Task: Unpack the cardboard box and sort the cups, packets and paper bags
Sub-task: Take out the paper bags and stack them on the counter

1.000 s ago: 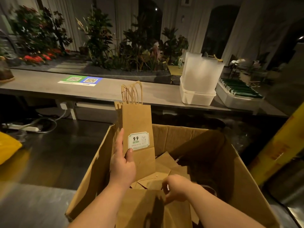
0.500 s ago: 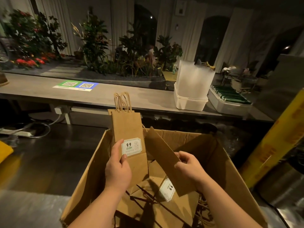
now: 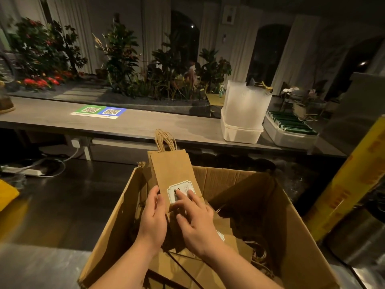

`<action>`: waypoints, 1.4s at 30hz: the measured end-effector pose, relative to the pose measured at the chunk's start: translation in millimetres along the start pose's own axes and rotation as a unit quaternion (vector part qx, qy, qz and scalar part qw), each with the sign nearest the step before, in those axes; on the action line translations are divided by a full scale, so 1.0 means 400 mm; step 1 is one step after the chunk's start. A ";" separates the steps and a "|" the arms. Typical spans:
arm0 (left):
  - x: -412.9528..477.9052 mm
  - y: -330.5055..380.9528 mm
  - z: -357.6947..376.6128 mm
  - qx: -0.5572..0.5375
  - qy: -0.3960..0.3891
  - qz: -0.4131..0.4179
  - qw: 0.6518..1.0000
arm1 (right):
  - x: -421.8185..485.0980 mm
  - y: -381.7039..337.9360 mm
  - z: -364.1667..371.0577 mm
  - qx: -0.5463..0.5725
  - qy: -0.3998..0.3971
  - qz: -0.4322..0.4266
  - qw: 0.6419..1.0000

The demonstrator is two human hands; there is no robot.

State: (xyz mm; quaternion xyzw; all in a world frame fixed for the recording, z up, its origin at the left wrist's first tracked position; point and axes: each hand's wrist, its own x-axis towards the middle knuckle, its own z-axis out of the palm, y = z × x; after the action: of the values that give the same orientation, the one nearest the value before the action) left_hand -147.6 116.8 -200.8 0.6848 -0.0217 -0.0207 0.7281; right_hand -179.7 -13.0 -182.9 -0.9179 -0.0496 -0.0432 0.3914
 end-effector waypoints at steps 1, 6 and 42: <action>0.001 0.000 0.000 0.009 -0.003 0.008 1.000 | -0.002 0.001 -0.005 -0.002 -0.014 -0.008 1.000; 0.007 -0.003 0.000 0.058 0.007 0.021 0.998 | 0.003 0.027 -0.066 0.194 0.053 0.028 0.979; 0.001 0.006 -0.009 0.145 0.035 0.050 0.988 | 0.046 -0.012 -0.373 -0.503 -0.003 -0.044 0.863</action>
State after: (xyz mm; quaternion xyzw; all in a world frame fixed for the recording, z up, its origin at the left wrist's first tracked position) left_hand -147.1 120.5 -198.6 0.7812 -0.0336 0.0430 0.6219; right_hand -168.2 -116.4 -74.4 -0.9871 -0.0626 -0.0763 -0.1263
